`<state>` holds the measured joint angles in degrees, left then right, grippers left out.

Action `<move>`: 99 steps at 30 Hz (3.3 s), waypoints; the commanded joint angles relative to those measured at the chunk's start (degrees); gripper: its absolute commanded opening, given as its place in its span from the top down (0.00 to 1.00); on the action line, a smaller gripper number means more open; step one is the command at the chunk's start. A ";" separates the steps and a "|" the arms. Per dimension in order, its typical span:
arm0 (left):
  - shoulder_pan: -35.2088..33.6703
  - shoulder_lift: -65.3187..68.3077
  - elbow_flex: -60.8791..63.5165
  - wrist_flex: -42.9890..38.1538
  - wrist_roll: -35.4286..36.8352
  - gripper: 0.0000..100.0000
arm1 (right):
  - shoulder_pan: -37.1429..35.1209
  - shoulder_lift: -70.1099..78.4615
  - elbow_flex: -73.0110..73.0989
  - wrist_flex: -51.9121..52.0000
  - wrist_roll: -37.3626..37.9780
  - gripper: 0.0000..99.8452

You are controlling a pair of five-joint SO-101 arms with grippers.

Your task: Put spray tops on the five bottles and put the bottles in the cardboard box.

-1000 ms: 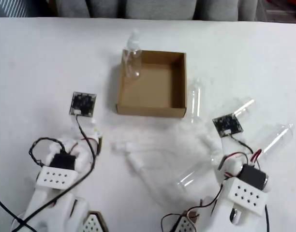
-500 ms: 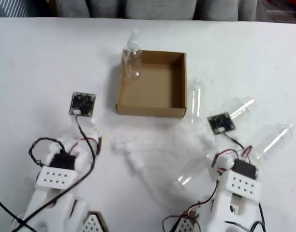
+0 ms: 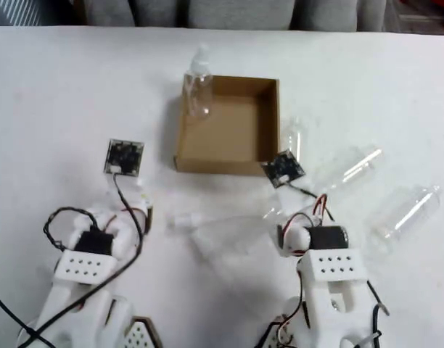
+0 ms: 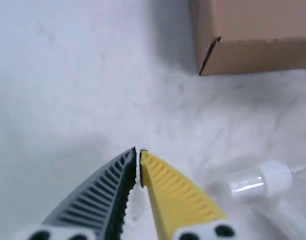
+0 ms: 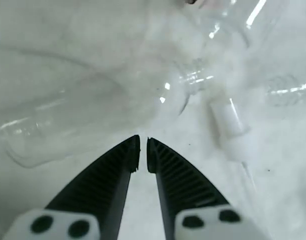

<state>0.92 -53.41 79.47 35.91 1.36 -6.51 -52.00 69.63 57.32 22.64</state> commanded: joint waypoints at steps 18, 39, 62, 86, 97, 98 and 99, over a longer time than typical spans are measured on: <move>22.90 -1.19 -25.76 22.24 -0.70 0.97 | 42.42 -0.40 0.26 -2.86 -4.75 0.98; 52.09 12.35 -25.05 -1.93 -1.49 0.97 | 63.60 0.13 1.93 -20.00 0.53 0.98; 49.27 46.64 -51.96 5.71 -12.92 0.79 | 63.78 -0.40 6.95 -23.78 8.97 0.98; 46.46 76.44 -78.33 17.58 -13.10 0.68 | 63.43 -0.40 16.97 -37.85 9.93 0.98; 46.90 78.99 -77.80 17.67 -13.27 0.81 | 63.34 -0.40 16.97 -37.85 9.93 0.98; 46.90 78.81 -77.80 17.67 -13.27 0.88 | 63.34 -0.40 16.97 -37.85 9.93 0.98; 46.90 78.81 -78.07 17.67 -13.36 0.95 | 63.34 -0.40 16.97 -37.85 9.93 0.98</move>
<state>48.40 26.24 4.84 52.79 -12.88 57.58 -52.00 87.12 20.48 31.87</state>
